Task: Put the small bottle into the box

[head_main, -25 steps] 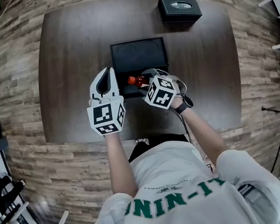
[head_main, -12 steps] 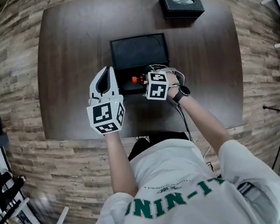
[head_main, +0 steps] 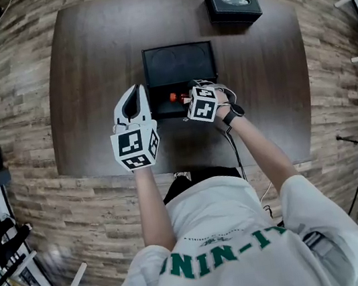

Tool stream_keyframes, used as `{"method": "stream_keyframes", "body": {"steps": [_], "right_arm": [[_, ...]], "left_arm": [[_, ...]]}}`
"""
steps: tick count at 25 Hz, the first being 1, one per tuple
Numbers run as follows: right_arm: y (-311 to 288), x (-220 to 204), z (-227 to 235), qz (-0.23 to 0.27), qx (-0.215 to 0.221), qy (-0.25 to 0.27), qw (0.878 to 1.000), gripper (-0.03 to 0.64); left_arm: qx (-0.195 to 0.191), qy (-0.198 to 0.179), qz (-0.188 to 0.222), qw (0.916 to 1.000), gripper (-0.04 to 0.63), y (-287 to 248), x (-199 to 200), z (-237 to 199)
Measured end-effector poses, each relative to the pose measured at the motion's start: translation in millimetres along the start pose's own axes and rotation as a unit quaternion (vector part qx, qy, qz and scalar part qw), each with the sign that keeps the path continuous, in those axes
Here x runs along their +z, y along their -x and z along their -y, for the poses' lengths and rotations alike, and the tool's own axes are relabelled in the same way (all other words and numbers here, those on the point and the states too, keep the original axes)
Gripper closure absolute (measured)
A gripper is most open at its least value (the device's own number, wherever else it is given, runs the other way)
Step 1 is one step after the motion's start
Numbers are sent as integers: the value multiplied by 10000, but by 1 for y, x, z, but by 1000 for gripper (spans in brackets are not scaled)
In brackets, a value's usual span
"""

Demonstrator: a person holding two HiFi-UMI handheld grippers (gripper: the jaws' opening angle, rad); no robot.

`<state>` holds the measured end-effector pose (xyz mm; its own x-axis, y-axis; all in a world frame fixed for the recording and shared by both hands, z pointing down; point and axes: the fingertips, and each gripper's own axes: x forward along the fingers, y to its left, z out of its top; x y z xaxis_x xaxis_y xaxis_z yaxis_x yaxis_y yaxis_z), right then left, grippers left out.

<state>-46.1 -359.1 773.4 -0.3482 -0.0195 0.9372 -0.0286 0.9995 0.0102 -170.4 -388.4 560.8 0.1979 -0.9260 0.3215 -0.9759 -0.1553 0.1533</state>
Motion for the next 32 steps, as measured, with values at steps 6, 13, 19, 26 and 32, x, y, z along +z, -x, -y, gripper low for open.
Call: {"method": "stream_keyframes", "body": {"steps": [6,13,19,26,32], "right_arm": [[12,9,2,362,-53,-372,9986,376],[38,20,0,824,-217,-812,9931,373],[81,22,21,1546,-1054,-1955,9627,377],[144,28,23,2350,-1641,-2741,9180,394],[204,30,24,2932,-2212,-3220,8726,411]], "left_arm": [[-17,-110,-135,9998,589,3,-4,4],[-91,-152,-63,9998,589,13,3,8],[-178,-188,58,9996,589,20,14,15],[-349,-301,204,9987,588,35,29,31],[-229,-246,141,9993,588,45,47,38]]}}
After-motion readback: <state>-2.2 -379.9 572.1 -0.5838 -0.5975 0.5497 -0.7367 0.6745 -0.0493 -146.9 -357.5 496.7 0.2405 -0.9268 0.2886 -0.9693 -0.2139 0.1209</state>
